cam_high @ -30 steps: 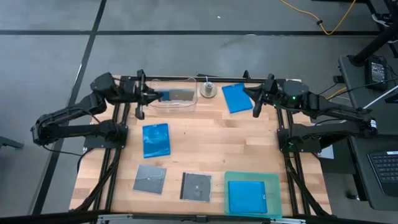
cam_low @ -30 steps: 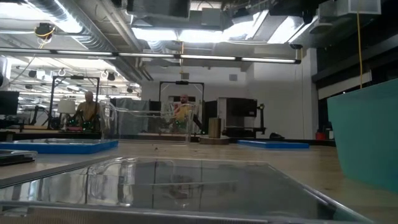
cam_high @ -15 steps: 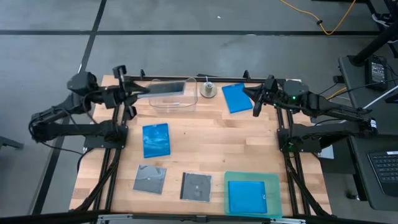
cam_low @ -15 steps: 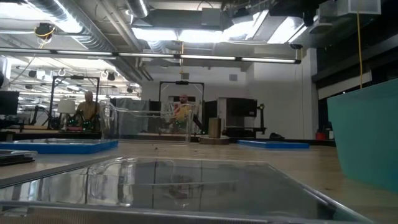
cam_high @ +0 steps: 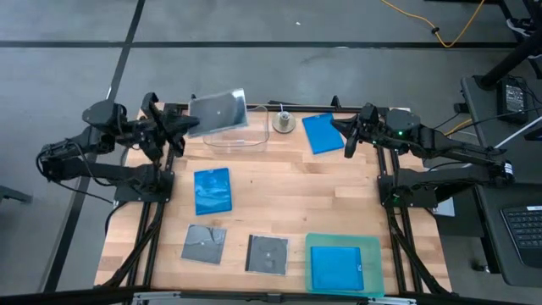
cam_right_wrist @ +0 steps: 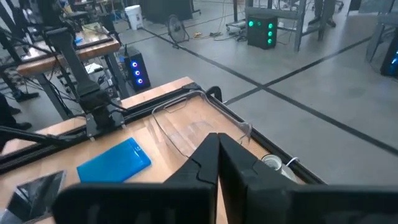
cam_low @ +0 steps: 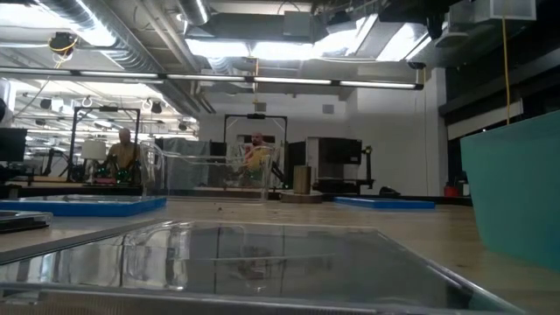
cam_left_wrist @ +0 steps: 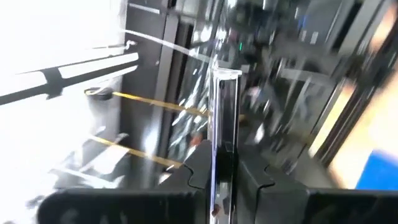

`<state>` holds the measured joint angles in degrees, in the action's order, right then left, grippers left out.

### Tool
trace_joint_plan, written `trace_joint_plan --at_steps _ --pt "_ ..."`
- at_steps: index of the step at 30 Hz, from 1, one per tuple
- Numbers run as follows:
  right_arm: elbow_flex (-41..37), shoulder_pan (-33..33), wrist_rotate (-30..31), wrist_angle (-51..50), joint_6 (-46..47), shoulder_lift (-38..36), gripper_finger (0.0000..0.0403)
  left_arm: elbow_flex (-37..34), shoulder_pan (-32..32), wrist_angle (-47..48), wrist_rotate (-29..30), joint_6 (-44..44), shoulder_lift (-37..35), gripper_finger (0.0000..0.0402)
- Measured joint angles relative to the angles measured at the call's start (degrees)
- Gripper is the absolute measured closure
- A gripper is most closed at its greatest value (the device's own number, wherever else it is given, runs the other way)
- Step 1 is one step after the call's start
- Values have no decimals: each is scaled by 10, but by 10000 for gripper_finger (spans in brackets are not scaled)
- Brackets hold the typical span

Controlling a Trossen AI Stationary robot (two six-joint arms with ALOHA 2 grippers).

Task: Pick & place jewel cases by type
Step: Put the top black cd case into the transparent bin

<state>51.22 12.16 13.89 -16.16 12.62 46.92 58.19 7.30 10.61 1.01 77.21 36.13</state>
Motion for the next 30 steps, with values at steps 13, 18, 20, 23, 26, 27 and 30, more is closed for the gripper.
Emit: trace_joint_plan --at_steps 13,18,20,23,26,27,30 --pt "0 0 0 0 39 0 390 0 -111 28 180 244 0 377" --pt "0 0 0 0 38 0 395 0 -141 52 209 258 2 374" --pt "0 0 0 0 38 0 391 0 -148 55 210 252 3 374" --pt "0 0 0 0 37 0 382 0 -153 55 205 224 3 374" --pt "0 0 1 0 36 0 379 0 -156 55 197 167 3 374" --pt "0 0 1 0 36 0 379 0 -156 56 192 143 3 374" --pt "0 0 1 0 33 0 378 0 -156 61 179 80 3 373"
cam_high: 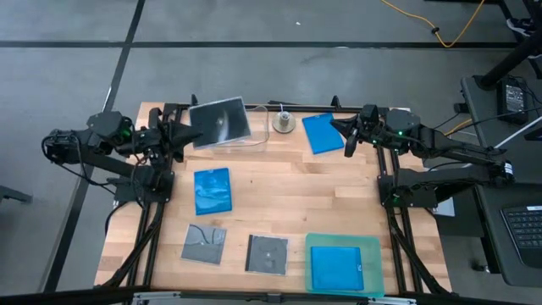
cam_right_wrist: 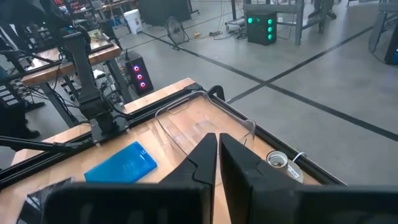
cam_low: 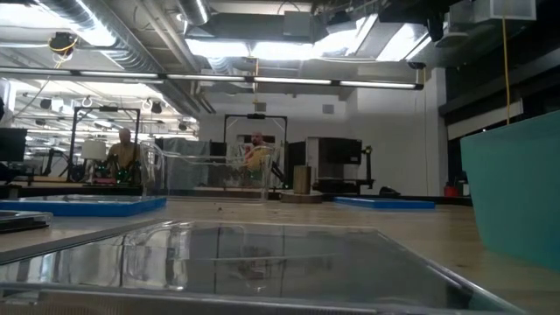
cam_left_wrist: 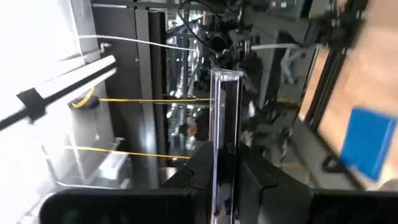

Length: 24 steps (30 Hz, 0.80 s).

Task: Pick & place jewel cases by type
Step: Put the top black cd case into the transparent bin

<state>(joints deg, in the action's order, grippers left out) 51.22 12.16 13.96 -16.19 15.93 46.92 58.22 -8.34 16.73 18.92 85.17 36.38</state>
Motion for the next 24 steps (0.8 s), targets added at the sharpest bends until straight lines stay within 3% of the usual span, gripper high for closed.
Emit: trace_joint_plan --at_steps 24 --pt "0 0 0 0 -53 0 378 0 0 1 -154 -653 12 373"
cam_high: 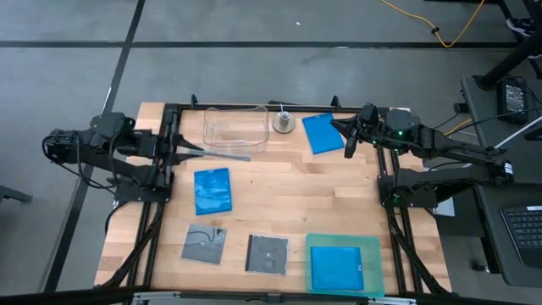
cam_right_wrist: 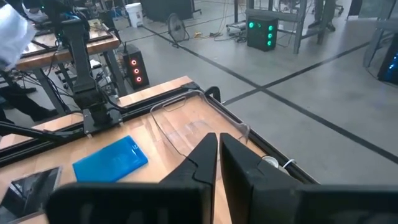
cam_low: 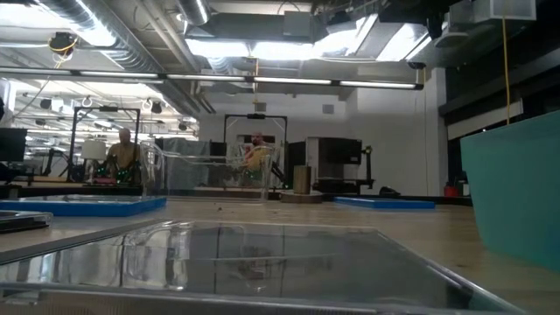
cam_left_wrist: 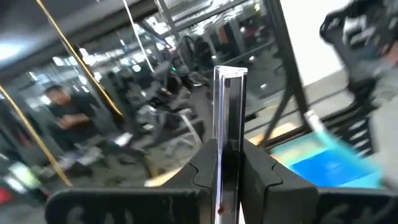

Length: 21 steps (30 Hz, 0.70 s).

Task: Pick & place jewel cases by type
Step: Put the top black cd case into the transparent bin

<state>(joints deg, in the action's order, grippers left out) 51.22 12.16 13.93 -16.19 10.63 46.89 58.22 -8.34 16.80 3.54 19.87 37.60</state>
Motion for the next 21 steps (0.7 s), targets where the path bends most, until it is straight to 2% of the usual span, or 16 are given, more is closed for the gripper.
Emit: trace_joint_plan --at_steps 8,14,21 --pt "0 0 0 0 -24 0 378 0 0 -10 7 -232 13 373" --pt "0 0 -8 0 -46 0 378 0 0 -30 83 -410 20 373" --pt "0 0 -42 0 -71 0 378 0 0 -30 173 -572 22 373"
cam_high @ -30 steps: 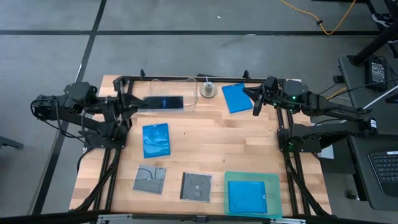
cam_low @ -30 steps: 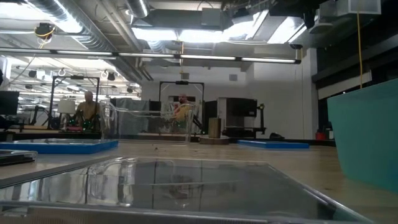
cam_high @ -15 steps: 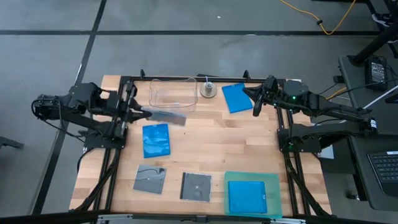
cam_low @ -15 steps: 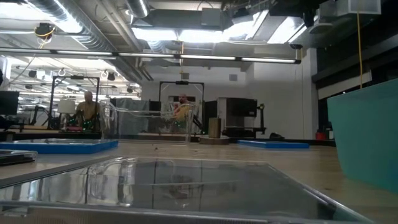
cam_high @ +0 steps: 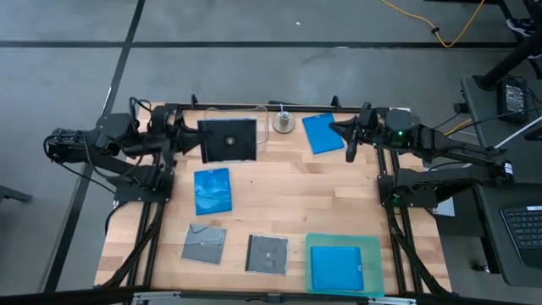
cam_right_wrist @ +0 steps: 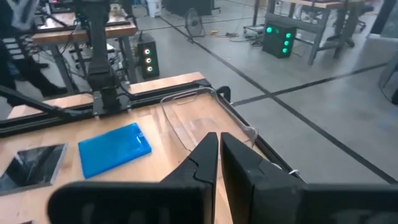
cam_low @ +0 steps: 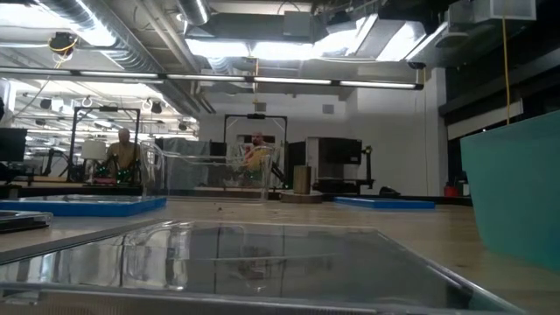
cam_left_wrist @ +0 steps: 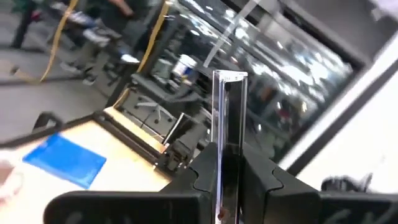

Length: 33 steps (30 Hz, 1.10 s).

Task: Pick & place jewel cases by type
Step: Put the top black cd case into the transparent bin

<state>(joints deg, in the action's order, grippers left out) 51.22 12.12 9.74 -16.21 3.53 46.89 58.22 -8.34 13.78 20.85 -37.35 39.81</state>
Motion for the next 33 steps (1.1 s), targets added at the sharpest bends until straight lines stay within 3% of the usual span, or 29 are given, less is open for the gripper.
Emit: trace_joint_plan --at_steps 4,7,16,22,27,33 --pt "0 0 -15 0 -12 0 378 0 0 0 64 -135 3 373" --pt "0 0 -20 0 -21 0 378 0 0 0 89 -179 8 373" --pt "0 0 -24 0 -55 0 378 0 4 8 108 -155 31 373" --pt "0 0 -43 1 -66 2 378 0 31 91 132 -176 27 373" --pt "0 0 -69 0 -71 2 378 0 86 176 129 -201 23 373" --pt "0 0 -70 -31 -77 2 378 -2 176 220 77 -191 24 373"
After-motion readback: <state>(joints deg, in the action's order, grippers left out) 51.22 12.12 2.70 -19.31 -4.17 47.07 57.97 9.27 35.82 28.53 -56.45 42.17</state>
